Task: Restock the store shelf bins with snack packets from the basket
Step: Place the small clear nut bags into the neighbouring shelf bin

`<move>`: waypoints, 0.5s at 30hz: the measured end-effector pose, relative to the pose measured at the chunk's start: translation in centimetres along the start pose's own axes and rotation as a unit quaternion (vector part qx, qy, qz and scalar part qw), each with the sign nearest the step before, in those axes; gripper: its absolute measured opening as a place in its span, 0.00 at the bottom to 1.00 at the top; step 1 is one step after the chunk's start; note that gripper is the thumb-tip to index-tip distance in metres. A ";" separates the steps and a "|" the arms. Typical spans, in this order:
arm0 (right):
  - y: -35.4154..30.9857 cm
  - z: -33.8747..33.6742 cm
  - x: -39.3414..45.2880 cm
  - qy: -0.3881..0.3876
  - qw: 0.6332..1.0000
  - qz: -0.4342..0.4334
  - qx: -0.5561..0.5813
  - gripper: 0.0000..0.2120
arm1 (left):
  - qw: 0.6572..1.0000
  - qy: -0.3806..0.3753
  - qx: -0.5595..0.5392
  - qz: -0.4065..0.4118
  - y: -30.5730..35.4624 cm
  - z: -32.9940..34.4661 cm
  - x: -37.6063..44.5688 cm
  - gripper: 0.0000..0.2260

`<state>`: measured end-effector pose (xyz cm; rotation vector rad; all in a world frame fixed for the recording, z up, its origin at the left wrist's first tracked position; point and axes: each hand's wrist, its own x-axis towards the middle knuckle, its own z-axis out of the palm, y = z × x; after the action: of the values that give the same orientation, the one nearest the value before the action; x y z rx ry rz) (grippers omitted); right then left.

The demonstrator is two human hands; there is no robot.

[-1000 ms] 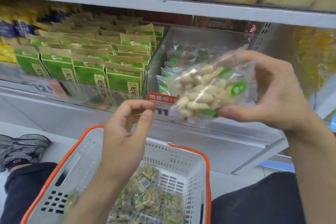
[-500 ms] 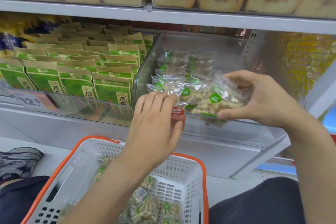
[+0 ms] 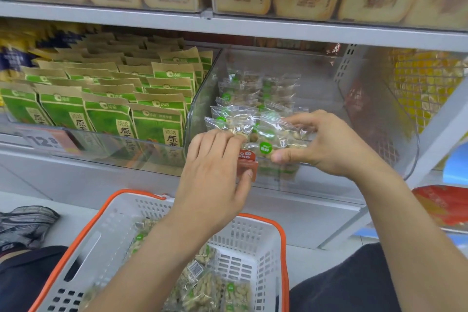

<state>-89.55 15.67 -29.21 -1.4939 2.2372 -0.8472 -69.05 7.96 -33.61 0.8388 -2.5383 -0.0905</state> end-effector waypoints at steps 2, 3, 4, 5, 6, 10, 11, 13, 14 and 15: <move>0.1 -0.4 -0.2 -0.024 1.000 -0.003 0.005 0.43 | 1.000 0.003 -0.001 0.002 0.0 -0.1 -0.1 0.21; 0.2 -0.7 -0.4 -0.037 0.999 -0.007 0.017 0.41 | 1.000 0.002 -0.001 0.003 0.0 -0.1 -0.1 0.21; 0.5 -1.2 -0.6 -0.043 0.998 -0.008 0.034 0.38 | 1.000 0.001 0.000 0.002 0.0 -0.2 -0.1 0.21; 0.8 -1.6 -0.6 -0.038 0.998 -0.008 0.047 0.34 | 1.000 -0.001 0.001 0.002 0.0 -0.2 -0.1 0.21; 1.0 -1.8 -0.7 -0.026 0.998 -0.007 0.050 0.32 | 1.000 -0.002 0.002 0.002 0.0 -0.2 -0.1 0.22; 0.8 -0.9 -0.4 -0.027 1.000 -0.015 -0.004 0.26 | 1.000 -0.016 0.023 0.005 0.0 -0.2 -0.2 0.24; 0.5 -0.6 -0.3 -0.037 0.999 -0.020 -0.021 0.25 | 0.999 -0.020 0.029 0.004 0.1 -0.2 -0.2 0.24; 0.1 -0.3 0.0 -0.049 0.997 -0.014 -0.051 0.24 | 0.999 -0.023 0.034 -0.002 0.2 -0.3 -0.1 0.24; -0.1 -0.3 0.1 -0.050 0.997 -0.010 -0.065 0.24 | 0.999 -0.022 0.035 -0.004 0.3 -0.3 -0.1 0.23; -0.1 -0.3 0.1 -0.049 0.996 -0.007 -0.078 0.24 | 0.999 -0.020 0.037 -0.005 0.3 -0.3 -0.1 0.23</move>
<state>-89.68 15.65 -28.86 -1.5854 2.2668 -0.6012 -69.03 8.28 -33.27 0.8864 -2.5897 -0.0176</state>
